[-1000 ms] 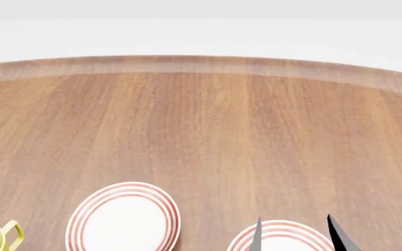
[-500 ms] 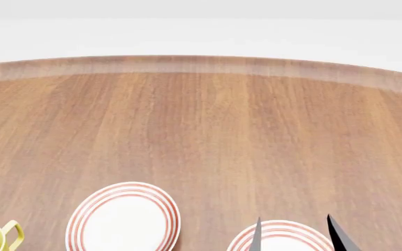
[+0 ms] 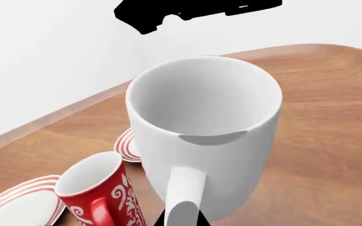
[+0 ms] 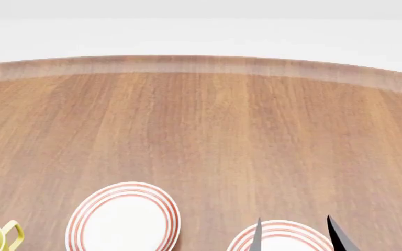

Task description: Put the white mug on the left plate.

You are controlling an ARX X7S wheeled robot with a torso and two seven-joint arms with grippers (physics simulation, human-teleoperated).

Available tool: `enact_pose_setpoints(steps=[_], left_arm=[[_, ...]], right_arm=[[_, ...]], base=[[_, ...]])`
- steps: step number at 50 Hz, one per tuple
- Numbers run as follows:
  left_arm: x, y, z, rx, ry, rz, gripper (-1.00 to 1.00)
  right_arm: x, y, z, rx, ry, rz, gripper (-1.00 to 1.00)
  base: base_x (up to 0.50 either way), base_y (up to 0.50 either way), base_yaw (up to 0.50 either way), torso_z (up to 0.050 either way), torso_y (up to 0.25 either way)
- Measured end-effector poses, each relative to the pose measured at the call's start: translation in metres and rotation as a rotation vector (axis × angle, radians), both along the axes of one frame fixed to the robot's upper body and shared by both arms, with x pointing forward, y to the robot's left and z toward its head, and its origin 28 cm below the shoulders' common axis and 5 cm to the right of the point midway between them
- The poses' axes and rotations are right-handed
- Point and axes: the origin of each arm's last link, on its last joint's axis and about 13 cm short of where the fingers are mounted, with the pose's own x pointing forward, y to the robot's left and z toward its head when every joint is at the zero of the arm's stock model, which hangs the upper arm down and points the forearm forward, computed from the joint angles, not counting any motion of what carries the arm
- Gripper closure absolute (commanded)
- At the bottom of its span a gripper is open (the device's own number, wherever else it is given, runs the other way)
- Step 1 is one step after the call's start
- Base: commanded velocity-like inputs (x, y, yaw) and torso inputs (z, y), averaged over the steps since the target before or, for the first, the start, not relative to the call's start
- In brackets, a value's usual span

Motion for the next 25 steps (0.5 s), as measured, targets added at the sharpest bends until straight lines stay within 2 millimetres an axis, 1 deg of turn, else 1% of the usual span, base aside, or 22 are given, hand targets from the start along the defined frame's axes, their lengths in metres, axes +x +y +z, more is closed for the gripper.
enact_pose_setpoints(steps=[10, 25], left_arm=[[-0.006, 0.003, 0.013, -0.037, -0.055, 0.031, 1.0], [-0.013, 0.012, 0.031, -0.098, -0.119, 0.107, 1.0]], right_arm=[[0.0, 0.0, -0.001, 0.002, 0.002, -0.001, -1.0], [0.0, 0.0, -0.002, 0.003, 0.003, -0.001, -1.0]], base=[[0.0, 0.0, 0.0, 0.0, 0.0], [0.0, 0.0, 0.0, 0.0, 0.0]])
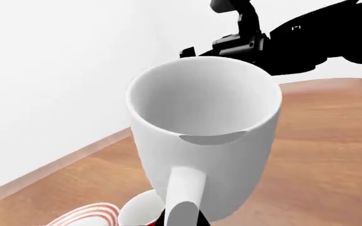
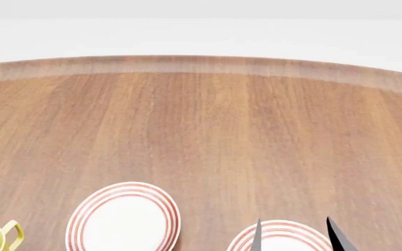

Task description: Put the white mug on the left plate.

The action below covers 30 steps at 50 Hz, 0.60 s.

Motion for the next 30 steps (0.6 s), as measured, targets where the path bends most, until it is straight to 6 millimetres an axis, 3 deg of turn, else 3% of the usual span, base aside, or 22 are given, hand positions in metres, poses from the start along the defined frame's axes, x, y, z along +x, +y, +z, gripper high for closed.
enact_pose_setpoints(steps=[15, 30], left_arm=[[0.004, 0.012, 0.016, -0.101, -0.045, 0.122, 1.0], [0.043, 0.015, 0.02, -0.21, -0.017, 0.391, 1.0]], right_arm=[[-0.001, -0.001, -0.001, 0.004, 0.002, -0.002, -1.0], [-0.001, -0.001, -0.002, 0.004, 0.005, -0.002, -1.0]], base=[[0.0, 0.0, 0.0, 0.0, 0.0], [0.0, 0.0, 0.0, 0.0, 0.001]])
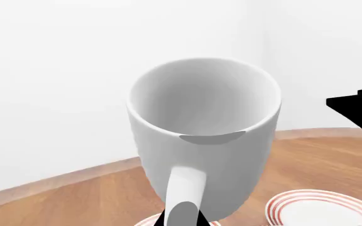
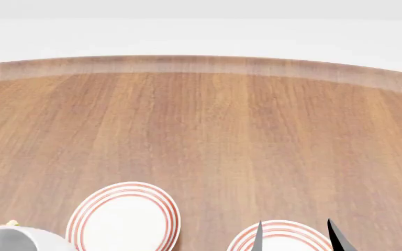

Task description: Put the white mug on the left plate.

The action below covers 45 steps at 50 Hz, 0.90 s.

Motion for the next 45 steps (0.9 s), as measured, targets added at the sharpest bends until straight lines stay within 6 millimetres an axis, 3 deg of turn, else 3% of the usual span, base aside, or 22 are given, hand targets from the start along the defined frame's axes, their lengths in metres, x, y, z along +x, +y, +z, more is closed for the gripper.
enact_pose_setpoints(steps=[17, 45], left_arm=[[0.045, -0.018, -0.008, 0.003, 0.09, 0.227, 1.0], [0.089, -0.038, -0.018, 0.039, 0.129, 0.314, 1.0]], right_arm=[[0.0, -0.001, -0.002, 0.002, 0.002, 0.001, -1.0], [-0.001, -0.002, -0.009, 0.015, 0.012, -0.002, -1.0]], base=[[0.0, 0.0, 0.0, 0.0, 0.0], [0.0, 0.0, 0.0, 0.0, 0.0]])
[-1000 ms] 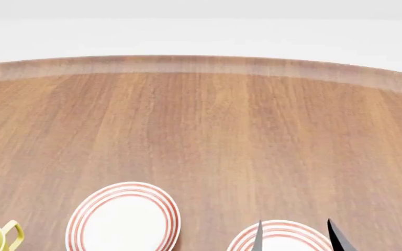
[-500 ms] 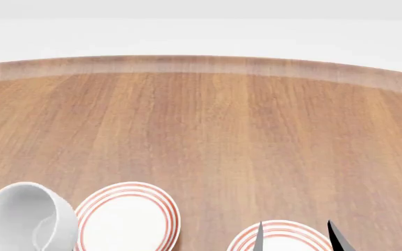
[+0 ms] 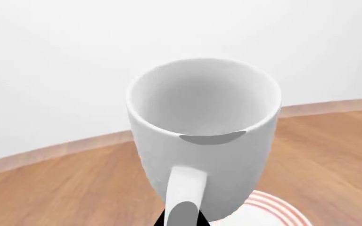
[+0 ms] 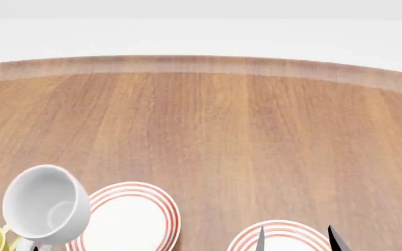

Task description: Put the white mug on the left plate.

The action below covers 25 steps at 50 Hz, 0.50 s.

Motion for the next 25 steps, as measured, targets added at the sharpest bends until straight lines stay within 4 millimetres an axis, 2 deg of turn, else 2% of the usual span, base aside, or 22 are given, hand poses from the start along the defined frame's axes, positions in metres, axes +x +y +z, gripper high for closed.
enact_pose_setpoints(steps=[17, 25], left_arm=[[0.021, -0.01, -0.005, 0.006, 0.026, -0.008, 1.0], [0.033, -0.014, -0.014, 0.001, 0.057, -0.01, 1.0]], right_arm=[[-0.001, -0.001, 0.0, 0.003, -0.001, 0.0, -1.0], [-0.002, -0.002, 0.0, 0.006, -0.004, -0.002, -1.0]], base=[[0.0, 0.0, 0.0, 0.0, 0.0], [0.0, 0.0, 0.0, 0.0, 0.001]])
